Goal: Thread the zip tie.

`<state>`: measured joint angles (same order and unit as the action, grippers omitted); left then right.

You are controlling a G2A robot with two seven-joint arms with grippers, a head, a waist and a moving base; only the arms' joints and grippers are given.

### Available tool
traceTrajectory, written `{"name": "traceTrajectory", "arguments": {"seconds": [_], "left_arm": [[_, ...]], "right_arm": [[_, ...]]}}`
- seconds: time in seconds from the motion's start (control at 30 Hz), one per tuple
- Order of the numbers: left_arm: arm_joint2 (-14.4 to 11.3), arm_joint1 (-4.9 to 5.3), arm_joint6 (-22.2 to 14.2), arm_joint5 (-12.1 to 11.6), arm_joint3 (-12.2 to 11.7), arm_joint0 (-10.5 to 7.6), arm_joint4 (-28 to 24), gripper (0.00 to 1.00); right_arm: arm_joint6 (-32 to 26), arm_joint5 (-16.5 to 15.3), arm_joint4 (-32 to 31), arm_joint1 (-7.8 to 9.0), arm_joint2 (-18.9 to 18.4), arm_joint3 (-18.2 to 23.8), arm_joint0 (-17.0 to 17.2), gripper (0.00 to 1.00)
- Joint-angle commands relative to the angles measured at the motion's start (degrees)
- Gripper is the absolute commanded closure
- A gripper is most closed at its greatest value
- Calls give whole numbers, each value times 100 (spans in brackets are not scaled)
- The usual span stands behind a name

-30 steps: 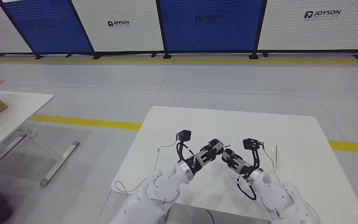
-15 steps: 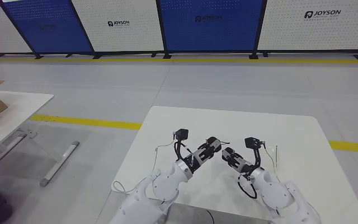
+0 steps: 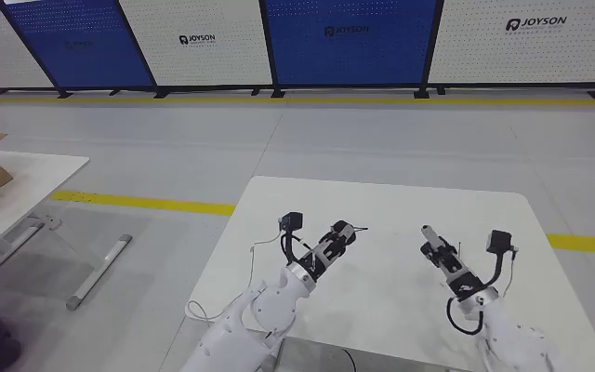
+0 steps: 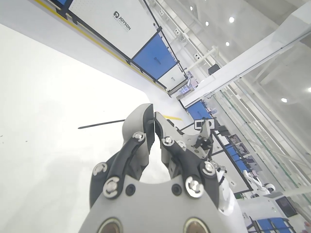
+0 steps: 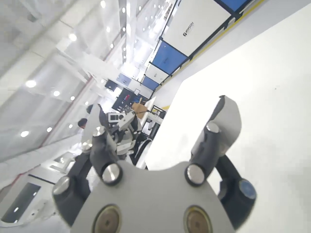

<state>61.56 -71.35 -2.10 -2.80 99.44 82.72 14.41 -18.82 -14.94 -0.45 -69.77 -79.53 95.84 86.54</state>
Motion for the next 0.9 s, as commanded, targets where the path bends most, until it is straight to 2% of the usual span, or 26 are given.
{"name": "traceTrajectory", "arguments": {"seconds": [0.0, 0.07, 0.43, 0.67, 0.77, 0.87], "left_arm": [[51, 5, -12, -15, -4, 43, -85, 100], [63, 7, -124, -74, 3, 73, -243, 100], [64, 5, -100, -67, -3, 71, -245, 100], [57, -46, 683, 195, -83, 67, 5, 100], [70, -63, 833, 310, -117, 88, -43, 100], [70, -63, 833, 310, -117, 88, -43, 100]], "right_arm": [[-1, -42, 344, 3, -125, 20, 75, 0], [-121, -53, 488, 8, -153, 24, 94, 0], [-91, 15, 579, 2, -141, 19, 100, 0], [683, 341, 1437, -36, -561, 32, 152, 0], [809, 390, 1571, -32, -745, -25, 204, 0], [798, 439, 1599, -31, -766, -15, 203, 0]]}}
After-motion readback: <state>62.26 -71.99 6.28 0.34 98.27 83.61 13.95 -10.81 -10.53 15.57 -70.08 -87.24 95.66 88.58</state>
